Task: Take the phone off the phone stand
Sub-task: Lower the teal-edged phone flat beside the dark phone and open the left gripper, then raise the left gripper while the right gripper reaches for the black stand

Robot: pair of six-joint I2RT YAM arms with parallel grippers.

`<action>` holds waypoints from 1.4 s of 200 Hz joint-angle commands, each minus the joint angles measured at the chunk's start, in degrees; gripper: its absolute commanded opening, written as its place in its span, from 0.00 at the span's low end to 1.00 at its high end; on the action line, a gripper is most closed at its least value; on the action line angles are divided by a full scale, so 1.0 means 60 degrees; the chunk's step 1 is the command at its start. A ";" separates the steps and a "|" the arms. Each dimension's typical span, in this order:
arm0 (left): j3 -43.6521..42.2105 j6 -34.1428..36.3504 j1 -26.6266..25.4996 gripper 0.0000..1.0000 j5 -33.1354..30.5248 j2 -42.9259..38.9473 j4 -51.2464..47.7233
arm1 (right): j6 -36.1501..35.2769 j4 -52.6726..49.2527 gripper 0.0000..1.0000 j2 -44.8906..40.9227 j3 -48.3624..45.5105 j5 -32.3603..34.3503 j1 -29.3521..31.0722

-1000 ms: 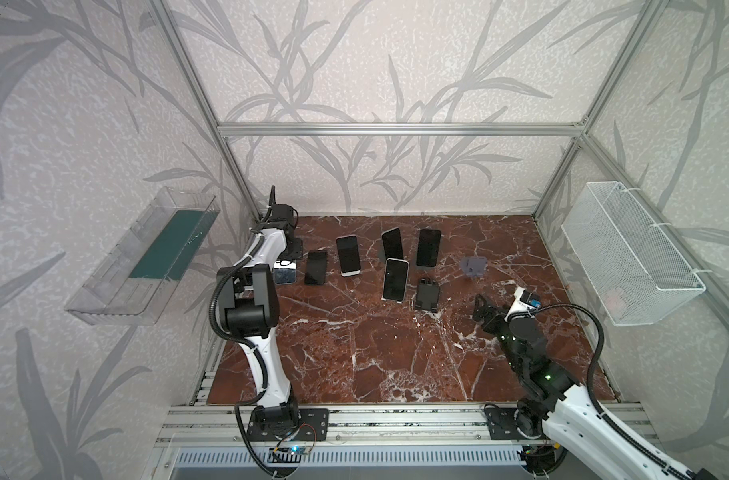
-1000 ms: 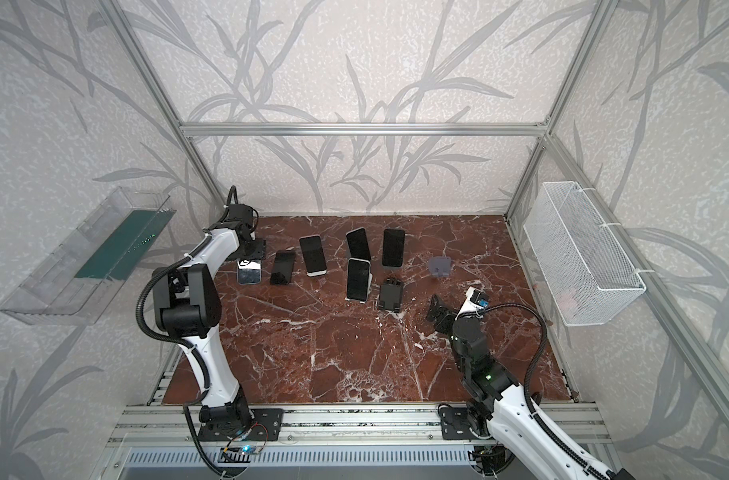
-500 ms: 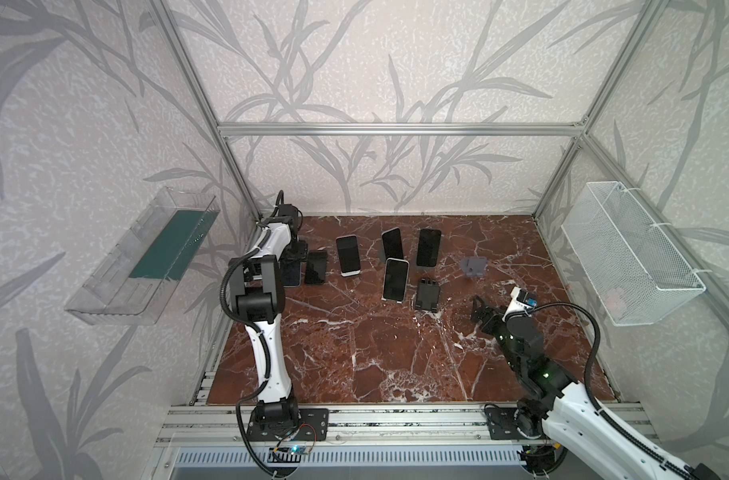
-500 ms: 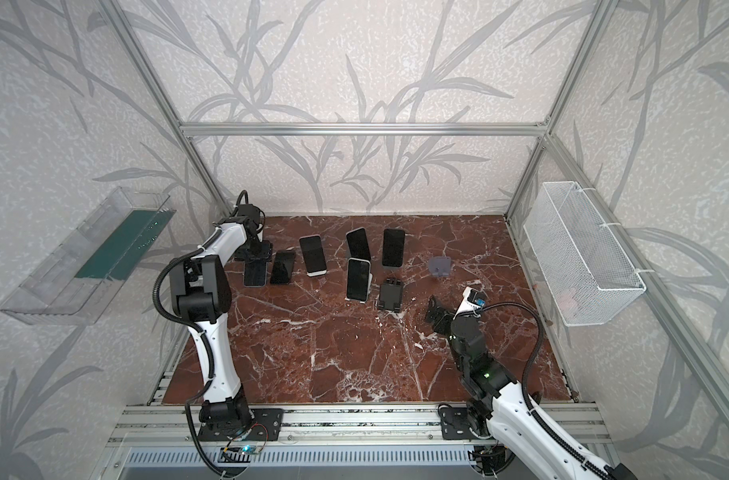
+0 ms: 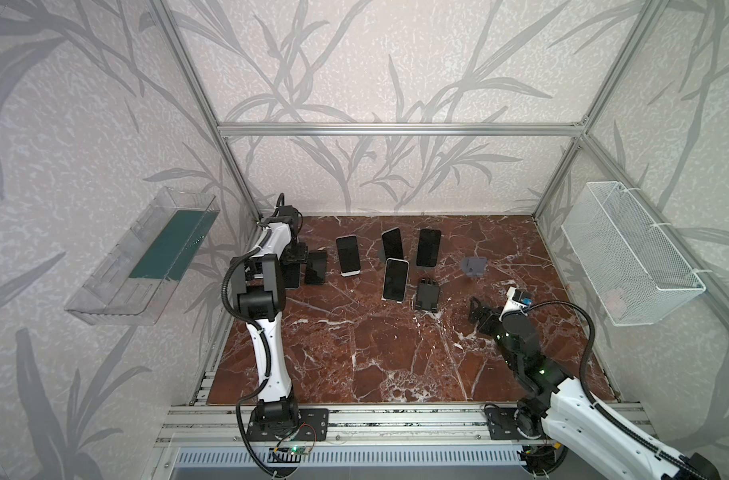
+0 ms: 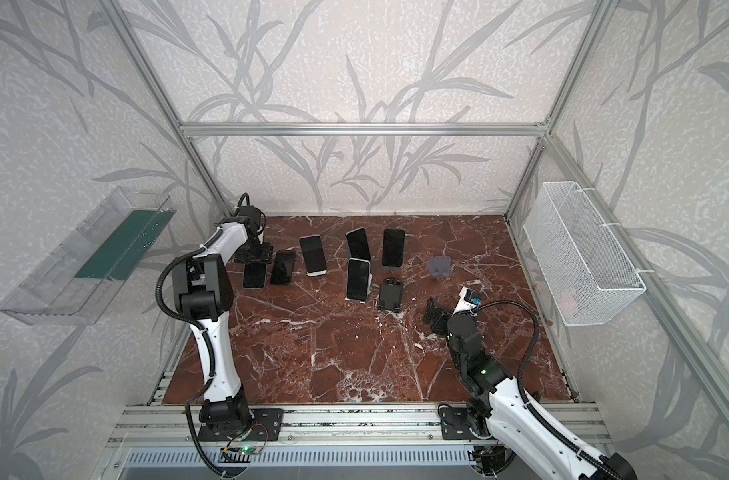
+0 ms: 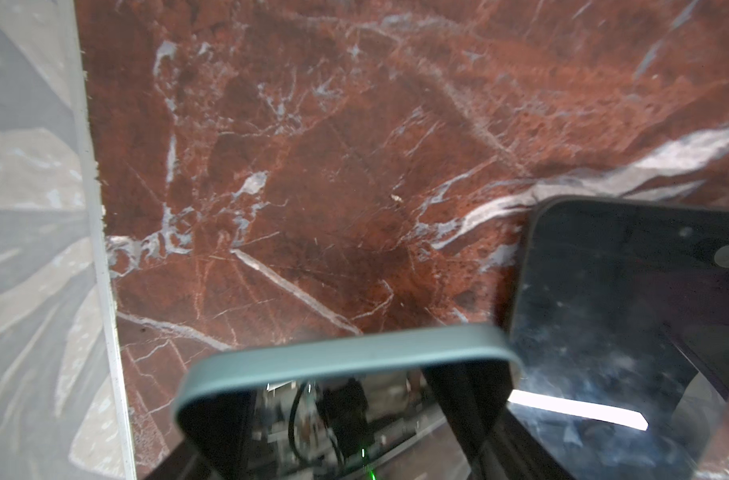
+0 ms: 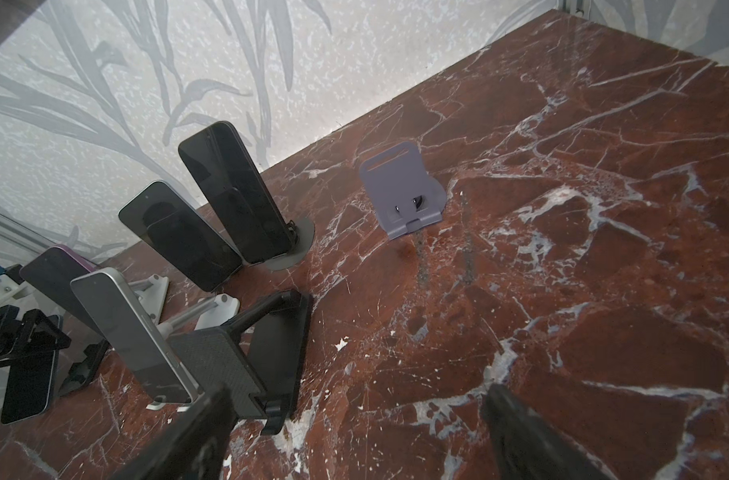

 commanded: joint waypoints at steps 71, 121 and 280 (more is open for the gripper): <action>0.0675 -0.0154 0.0031 0.77 -0.0022 0.0722 -0.0974 | -0.0051 0.0358 0.94 0.0371 0.0313 -0.0249 -0.0021; 0.0643 -0.0320 0.0021 0.80 0.0270 0.0889 -0.1242 | 0.0002 0.0301 0.95 0.0810 0.0540 -0.0673 -0.0087; -0.1630 -0.2584 -0.1201 0.82 0.0508 -0.6013 0.1815 | -0.0031 0.0388 0.95 0.0584 0.0353 -0.0455 -0.0095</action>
